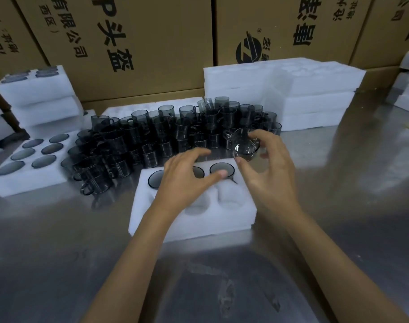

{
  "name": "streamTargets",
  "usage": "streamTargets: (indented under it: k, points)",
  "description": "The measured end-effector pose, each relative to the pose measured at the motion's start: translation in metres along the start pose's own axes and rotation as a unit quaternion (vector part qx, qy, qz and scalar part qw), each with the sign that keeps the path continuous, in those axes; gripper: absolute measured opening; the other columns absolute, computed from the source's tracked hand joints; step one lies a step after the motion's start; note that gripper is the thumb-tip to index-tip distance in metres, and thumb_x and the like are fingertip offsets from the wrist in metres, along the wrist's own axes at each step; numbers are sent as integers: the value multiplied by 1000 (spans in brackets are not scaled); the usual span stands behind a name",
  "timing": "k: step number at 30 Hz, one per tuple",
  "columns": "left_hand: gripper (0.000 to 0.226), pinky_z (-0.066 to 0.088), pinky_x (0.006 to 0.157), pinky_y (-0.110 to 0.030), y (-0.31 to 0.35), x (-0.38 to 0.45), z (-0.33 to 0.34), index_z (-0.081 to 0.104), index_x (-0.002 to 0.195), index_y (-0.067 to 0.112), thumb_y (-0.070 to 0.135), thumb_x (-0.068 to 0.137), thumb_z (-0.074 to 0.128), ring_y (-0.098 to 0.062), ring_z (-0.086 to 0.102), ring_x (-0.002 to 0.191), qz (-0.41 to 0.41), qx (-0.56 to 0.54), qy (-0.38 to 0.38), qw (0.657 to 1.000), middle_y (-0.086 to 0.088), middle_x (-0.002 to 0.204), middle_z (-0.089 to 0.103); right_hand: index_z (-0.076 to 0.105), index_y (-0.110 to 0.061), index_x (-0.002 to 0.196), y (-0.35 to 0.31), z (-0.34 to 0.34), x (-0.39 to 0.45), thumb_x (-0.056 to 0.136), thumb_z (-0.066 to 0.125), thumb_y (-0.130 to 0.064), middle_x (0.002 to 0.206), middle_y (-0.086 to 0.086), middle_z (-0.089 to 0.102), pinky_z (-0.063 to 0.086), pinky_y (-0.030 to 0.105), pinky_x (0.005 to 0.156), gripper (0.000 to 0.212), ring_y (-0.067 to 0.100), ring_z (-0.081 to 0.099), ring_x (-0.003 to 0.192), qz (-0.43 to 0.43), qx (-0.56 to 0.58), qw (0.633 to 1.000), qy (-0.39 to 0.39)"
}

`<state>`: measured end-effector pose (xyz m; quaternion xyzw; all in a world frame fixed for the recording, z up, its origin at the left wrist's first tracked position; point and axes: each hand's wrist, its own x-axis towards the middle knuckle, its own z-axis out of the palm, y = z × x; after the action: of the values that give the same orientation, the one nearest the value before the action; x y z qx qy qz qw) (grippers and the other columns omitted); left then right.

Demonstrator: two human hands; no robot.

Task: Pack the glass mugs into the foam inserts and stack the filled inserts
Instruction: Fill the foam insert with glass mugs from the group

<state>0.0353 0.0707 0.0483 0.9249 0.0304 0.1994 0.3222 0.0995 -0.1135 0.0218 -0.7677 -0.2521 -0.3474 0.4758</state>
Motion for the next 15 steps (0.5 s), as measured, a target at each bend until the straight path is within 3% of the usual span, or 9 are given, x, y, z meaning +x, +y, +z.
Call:
streamTargets:
  k: [2, 5, 7, 11, 15]
  points:
    - [55, 42, 106, -27, 6, -6, -5, 56, 134, 35, 46, 83, 75, 0, 52, 122, 14, -85, 56, 995, 19, 128, 61, 41, -37, 139, -11, 0, -5, 82, 76, -27, 124, -23, 50, 42, 18, 96, 67, 1, 51, 114, -19, 11, 1000, -7]
    - [62, 43, 86, -5, 20, -17, -12, 49, 143, 34, 27, 88, 76, 15, 55, 109, 40, -161, 52, 985, 19, 129, 62, 34, -32, 147, -23, 2, -10, 81, 79, -26, 128, -15, 51, 43, 21, 99, 80, 3, 50, 118, -46, 21, 999, -3]
    - [67, 42, 93, -7, 24, -23, -13, 46, 144, 36, 21, 87, 76, 16, 50, 118, 49, -172, 43, 983, 24, 127, 59, 37, -26, 148, -29, 2, -11, 81, 78, -25, 130, -10, 51, 43, 22, 99, 79, 7, 49, 119, -63, 19, 998, -9]
    - [65, 40, 108, -25, 20, -32, -17, 48, 143, 40, 25, 86, 76, 6, 47, 128, 44, -171, 25, 984, 25, 131, 58, 53, -21, 132, -33, -5, -7, 76, 81, -24, 122, -7, 53, 45, 22, 92, 62, 10, 52, 111, -77, 21, 995, -59]
    - [55, 30, 99, -7, 11, -34, -22, 54, 133, 51, 37, 85, 75, 12, 41, 131, 9, -151, -48, 987, 33, 134, 54, 51, -32, 107, -30, -17, -1, 69, 81, -44, 97, -17, 53, 40, 12, 72, 50, 7, 55, 88, -11, 70, 982, -173]
